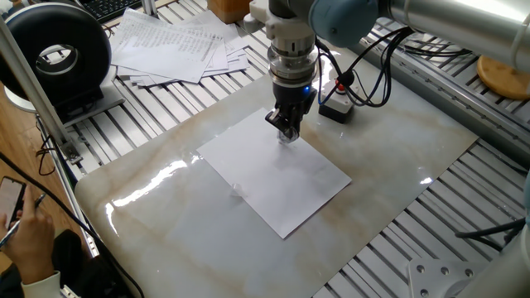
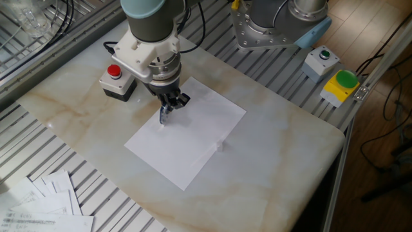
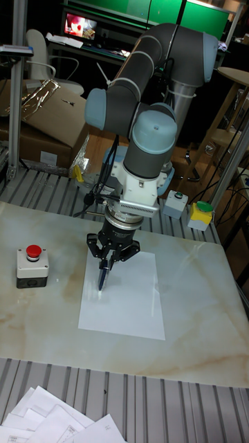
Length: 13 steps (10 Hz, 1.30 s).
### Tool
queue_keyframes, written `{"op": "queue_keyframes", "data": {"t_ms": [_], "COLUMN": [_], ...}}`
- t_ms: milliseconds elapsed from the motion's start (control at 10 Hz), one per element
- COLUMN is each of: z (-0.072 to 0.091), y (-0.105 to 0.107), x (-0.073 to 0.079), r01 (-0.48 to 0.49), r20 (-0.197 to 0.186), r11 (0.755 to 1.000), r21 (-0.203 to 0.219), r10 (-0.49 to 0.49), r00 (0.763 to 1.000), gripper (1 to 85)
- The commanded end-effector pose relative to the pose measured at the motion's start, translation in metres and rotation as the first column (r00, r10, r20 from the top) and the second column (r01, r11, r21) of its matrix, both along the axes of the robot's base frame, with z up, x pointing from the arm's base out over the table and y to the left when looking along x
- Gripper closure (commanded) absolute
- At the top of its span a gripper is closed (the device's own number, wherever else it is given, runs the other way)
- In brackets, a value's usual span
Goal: Use the correction tape on paper
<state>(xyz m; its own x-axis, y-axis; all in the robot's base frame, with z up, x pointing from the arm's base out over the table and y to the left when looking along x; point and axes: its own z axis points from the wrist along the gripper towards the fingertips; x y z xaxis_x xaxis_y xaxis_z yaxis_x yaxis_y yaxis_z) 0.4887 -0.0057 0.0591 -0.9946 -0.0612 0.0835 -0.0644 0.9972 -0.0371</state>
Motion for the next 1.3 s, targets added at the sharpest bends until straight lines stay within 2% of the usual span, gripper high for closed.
{"op": "queue_keyframes", "data": {"t_ms": [0, 1200], "z": [0.0015, 0.0032], "y": [0.0022, 0.0025], "x": [0.0, -0.0024], "r01": [0.007, 0.01], "r20": [-0.004, -0.018], "r11": [1.0, 1.0], "r21": [0.009, 0.009], "r10": [-0.006, -0.01], "r00": [1.0, 1.0], "gripper": [84.7, 84.7]}}
